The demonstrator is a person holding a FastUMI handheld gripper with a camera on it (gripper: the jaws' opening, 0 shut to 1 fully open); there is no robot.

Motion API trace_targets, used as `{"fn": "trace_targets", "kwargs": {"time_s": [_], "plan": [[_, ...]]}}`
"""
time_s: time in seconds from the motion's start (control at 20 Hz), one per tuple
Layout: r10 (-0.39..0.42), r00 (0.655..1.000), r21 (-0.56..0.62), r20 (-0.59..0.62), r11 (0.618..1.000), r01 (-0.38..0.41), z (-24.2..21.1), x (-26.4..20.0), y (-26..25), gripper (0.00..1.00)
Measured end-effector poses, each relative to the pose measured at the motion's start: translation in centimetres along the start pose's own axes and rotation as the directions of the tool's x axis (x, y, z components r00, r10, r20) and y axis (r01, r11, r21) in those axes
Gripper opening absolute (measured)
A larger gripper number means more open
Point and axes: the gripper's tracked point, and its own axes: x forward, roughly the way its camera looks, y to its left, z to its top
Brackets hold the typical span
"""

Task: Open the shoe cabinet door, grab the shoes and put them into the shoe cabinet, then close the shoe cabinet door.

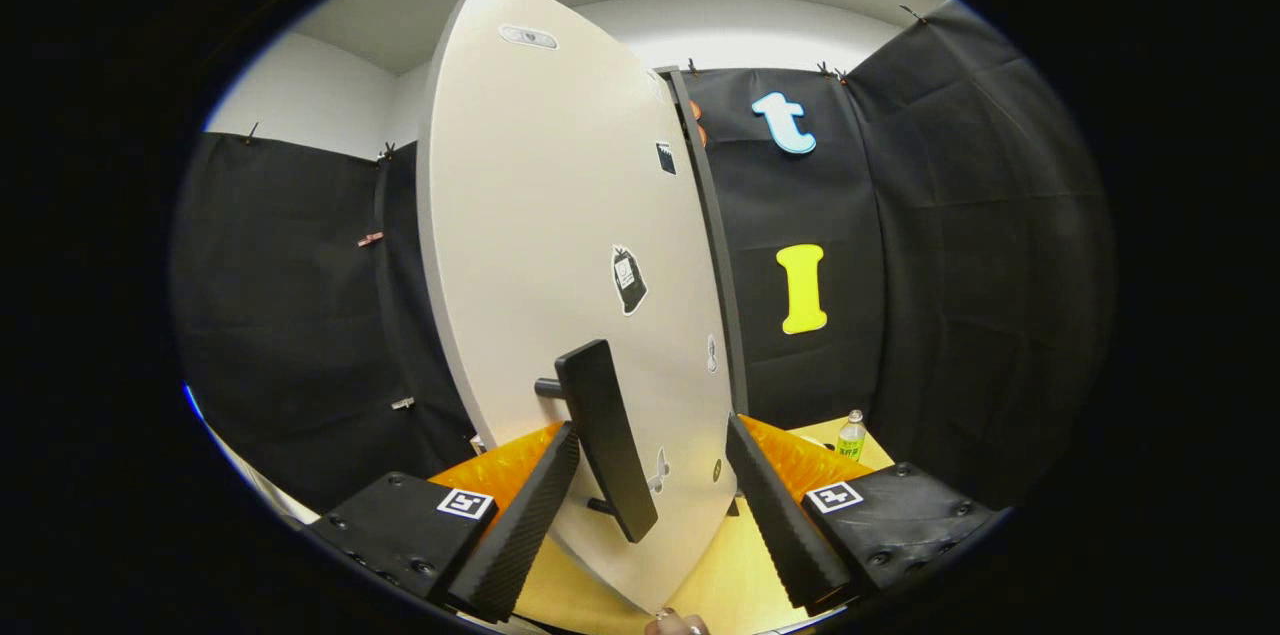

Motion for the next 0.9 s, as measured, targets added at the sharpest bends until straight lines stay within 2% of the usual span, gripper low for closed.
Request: {"fn": "trace_targets", "kwargs": {"time_s": [0.35, 0.9], "plan": [[0.002, 1.000, -0.014, 0.012, 1.000, -0.002, -1.3, 3.3, 5.0, 0.98], [0.083, 0.997, -0.055, 0.003, 0.995, -0.083, -2.3, 7.7, 11.2, 1.00]]}}
